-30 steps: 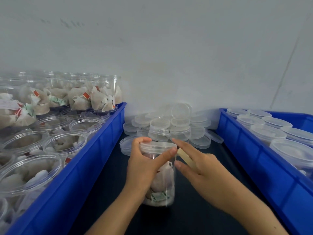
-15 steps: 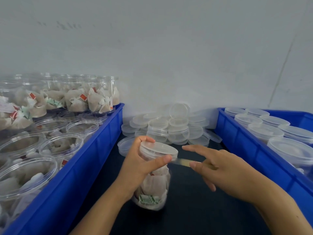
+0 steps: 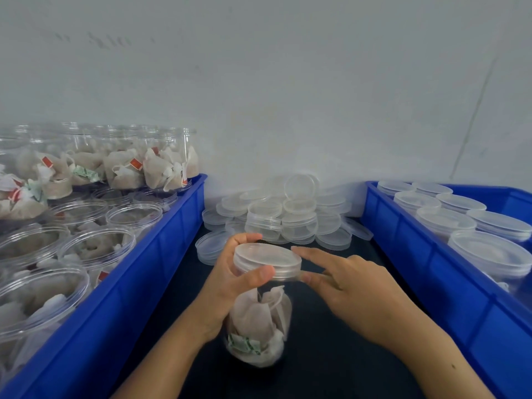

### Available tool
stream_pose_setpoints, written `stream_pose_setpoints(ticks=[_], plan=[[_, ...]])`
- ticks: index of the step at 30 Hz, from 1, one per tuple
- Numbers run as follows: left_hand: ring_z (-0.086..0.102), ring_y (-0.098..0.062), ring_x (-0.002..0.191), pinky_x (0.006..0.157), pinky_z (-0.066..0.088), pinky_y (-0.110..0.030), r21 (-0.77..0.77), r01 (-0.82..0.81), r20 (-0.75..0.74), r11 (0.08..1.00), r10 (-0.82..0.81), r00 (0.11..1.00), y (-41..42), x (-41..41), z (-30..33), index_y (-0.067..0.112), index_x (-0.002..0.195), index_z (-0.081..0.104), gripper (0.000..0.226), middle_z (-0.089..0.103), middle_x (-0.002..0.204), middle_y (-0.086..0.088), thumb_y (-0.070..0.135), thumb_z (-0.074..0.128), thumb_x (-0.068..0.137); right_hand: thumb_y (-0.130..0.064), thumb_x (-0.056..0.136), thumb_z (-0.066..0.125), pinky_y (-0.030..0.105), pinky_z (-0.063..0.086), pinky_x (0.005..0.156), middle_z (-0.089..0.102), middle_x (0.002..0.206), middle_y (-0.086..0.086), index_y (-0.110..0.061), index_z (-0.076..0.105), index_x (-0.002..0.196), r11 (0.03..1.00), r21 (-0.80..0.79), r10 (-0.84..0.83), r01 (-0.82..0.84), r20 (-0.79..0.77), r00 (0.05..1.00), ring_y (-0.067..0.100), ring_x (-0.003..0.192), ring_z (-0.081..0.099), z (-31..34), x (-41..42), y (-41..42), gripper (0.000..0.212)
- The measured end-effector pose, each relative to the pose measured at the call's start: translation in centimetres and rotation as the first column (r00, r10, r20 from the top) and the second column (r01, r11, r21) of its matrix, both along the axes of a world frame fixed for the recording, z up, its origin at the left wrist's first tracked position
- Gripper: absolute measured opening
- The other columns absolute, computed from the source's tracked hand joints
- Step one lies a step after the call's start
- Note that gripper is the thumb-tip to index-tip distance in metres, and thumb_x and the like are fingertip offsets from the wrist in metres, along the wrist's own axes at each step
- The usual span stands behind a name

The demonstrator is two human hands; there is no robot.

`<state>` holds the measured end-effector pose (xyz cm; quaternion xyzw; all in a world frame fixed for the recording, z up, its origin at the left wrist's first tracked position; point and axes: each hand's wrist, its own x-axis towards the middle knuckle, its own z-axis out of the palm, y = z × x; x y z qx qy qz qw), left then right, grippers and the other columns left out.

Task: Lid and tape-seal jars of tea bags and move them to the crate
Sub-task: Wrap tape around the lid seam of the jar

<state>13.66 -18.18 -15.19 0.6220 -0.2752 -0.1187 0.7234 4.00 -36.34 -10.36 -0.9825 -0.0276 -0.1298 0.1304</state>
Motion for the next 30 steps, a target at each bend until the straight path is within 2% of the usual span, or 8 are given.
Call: stream_pose_setpoints(ticks=[3,6,10,12,14,17,19,30], plan=[[0.069,-0.006,0.093,0.074,0.053,-0.016,-0.02,0.01,-0.051,1.0,-0.011,0.999,0.3,0.1,-0.3,0.02,0.123,0.046,0.118,0.074,0.098,0.011,0.063,0.091,0.023,-0.057,0.097,0.028,0.024,0.042,0.059,0.052,0.06,-0.007,-0.049,0.022,0.146,0.999,-0.037,-0.011,0.013,0.058,0.998,0.009,0.061,0.051,-0.1,-0.2,0.4,0.049],[0.068,-0.008,0.1,0.078,0.053,-0.017,0.009,-0.009,-0.027,1.0,0.009,1.0,0.5,0.1,-0.2,0.016,0.123,0.048,0.116,0.073,0.105,0.009,0.07,0.088,0.028,-0.053,0.099,0.03,0.026,0.044,0.063,0.051,0.06,-0.01,-0.046,0.042,0.134,0.998,-0.049,-0.037,0.042,0.102,0.994,0.008,0.061,0.05,-0.1,-0.4,1.0,0.038],[0.065,-0.018,0.112,0.091,0.052,-0.03,-0.018,-0.08,0.023,0.997,0.08,0.997,0.2,0.2,-0.2,0.02,0.125,0.056,0.083,0.07,0.117,0.002,0.058,0.081,0.056,-0.05,0.1,0.027,0.029,0.048,0.073,0.061,0.078,-0.013,-0.039,0.055,0.116,0.995,-0.024,-0.092,0.095,0.095,0.991,0.009,0.078,0.057,-0.1,-0.6,1.8,0.034],[0.06,-0.012,0.118,0.101,0.045,-0.033,-0.036,-0.132,0.036,0.991,0.133,0.99,0.0,0.0,-0.1,0.031,0.13,0.055,0.069,0.066,0.124,0.008,0.054,0.069,0.067,-0.049,0.1,0.027,0.029,0.048,0.07,0.057,0.071,-0.011,-0.036,0.056,0.111,0.994,-0.027,-0.1,0.105,0.127,0.987,0.01,0.073,0.056,-0.1,-0.7,2.1,0.034],[0.059,-0.001,0.116,0.099,0.045,-0.025,-0.009,-0.158,0.068,0.987,0.158,0.985,0.0,-0.1,0.1,0.035,0.13,0.053,0.062,0.066,0.12,0.019,0.054,0.064,0.072,-0.049,0.1,0.026,0.028,0.048,0.067,0.057,0.071,-0.009,-0.033,0.057,0.107,0.992,-0.069,-0.098,0.109,0.151,0.984,0.012,0.069,0.056,-0.2,-0.8,2.5,0.035],[0.061,0.011,0.097,0.079,0.048,-0.008,0.073,-0.215,0.159,0.974,0.202,0.966,-0.3,-0.5,0.6,0.033,0.122,0.052,0.07,0.067,0.104,0.022,0.064,0.078,0.063,-0.048,0.101,0.026,0.029,0.047,0.066,0.061,0.078,-0.008,-0.032,0.056,0.107,0.989,-0.105,-0.083,0.1,0.159,0.984,0.013,0.069,0.058,-0.3,-0.8,2.9,0.035],[0.062,0.011,0.09,0.072,0.049,-0.008,0.106,-0.28,0.208,0.954,0.254,0.945,-0.5,-0.6,0.7,0.033,0.117,0.052,0.078,0.066,0.101,0.016,0.056,0.083,0.05,-0.048,0.101,0.025,0.028,0.044,0.063,0.059,0.077,-0.008,-0.033,0.056,0.107,0.989,-0.112,-0.079,0.099,0.166,0.983,0.013,0.068,0.056,-0.3,-0.8,2.8,0.035],[0.069,-0.005,0.088,0.072,0.054,-0.019,0.1,-0.27,0.179,0.958,0.249,0.952,-0.4,0.1,0.6,0.028,0.114,0.054,0.084,0.07,0.096,0.017,0.058,0.084,0.041,-0.052,0.1,0.024,0.028,0.047,0.07,0.06,0.096,-0.015,-0.042,0.047,0.122,0.99,-0.089,-0.087,0.105,0.187,0.978,0.007,0.086,0.057,0.0,-0.7,1.9,0.033]])
